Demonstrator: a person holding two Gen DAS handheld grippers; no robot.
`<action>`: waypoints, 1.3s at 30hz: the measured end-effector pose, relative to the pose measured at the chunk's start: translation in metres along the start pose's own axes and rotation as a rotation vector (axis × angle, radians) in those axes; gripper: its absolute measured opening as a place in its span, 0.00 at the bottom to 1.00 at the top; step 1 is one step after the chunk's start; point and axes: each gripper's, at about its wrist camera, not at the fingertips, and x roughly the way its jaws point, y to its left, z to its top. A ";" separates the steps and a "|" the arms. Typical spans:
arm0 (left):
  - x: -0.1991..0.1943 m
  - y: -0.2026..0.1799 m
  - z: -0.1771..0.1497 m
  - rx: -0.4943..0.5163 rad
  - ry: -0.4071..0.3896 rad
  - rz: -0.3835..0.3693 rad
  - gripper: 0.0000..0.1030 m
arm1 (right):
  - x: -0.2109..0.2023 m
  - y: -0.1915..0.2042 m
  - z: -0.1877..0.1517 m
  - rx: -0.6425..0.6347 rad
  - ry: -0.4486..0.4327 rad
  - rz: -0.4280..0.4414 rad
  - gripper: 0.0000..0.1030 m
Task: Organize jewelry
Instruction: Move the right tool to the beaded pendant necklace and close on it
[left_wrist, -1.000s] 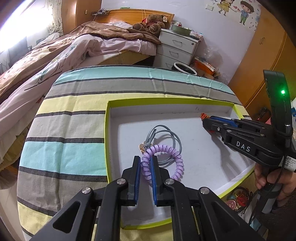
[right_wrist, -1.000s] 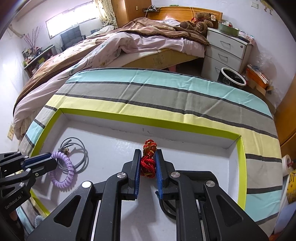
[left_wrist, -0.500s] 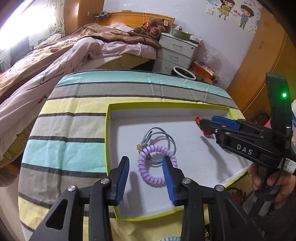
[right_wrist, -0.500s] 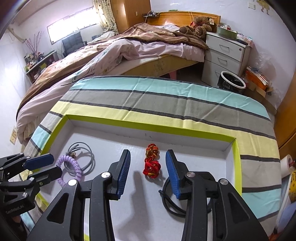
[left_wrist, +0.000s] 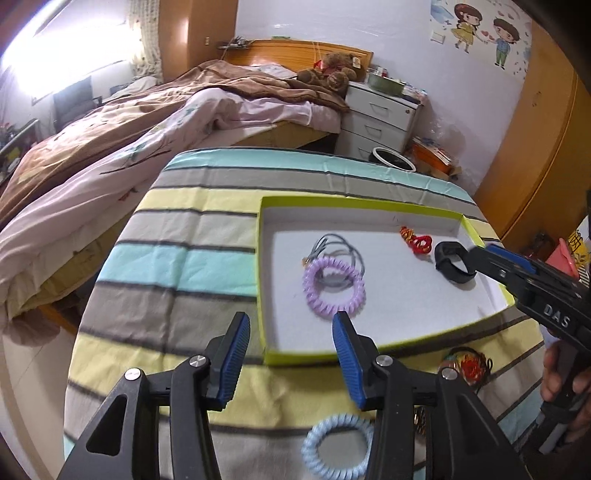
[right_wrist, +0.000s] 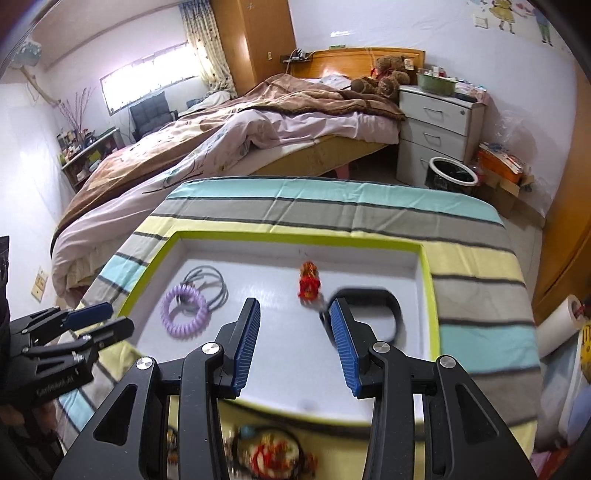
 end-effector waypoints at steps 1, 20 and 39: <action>-0.004 0.002 -0.005 -0.006 -0.003 0.002 0.45 | -0.005 -0.001 -0.007 0.007 -0.003 -0.003 0.40; -0.045 0.029 -0.067 -0.108 -0.047 -0.125 0.45 | -0.025 -0.023 -0.076 0.130 0.063 0.022 0.41; -0.030 0.036 -0.087 -0.127 -0.001 -0.102 0.56 | -0.005 0.040 -0.073 0.018 0.101 0.073 0.41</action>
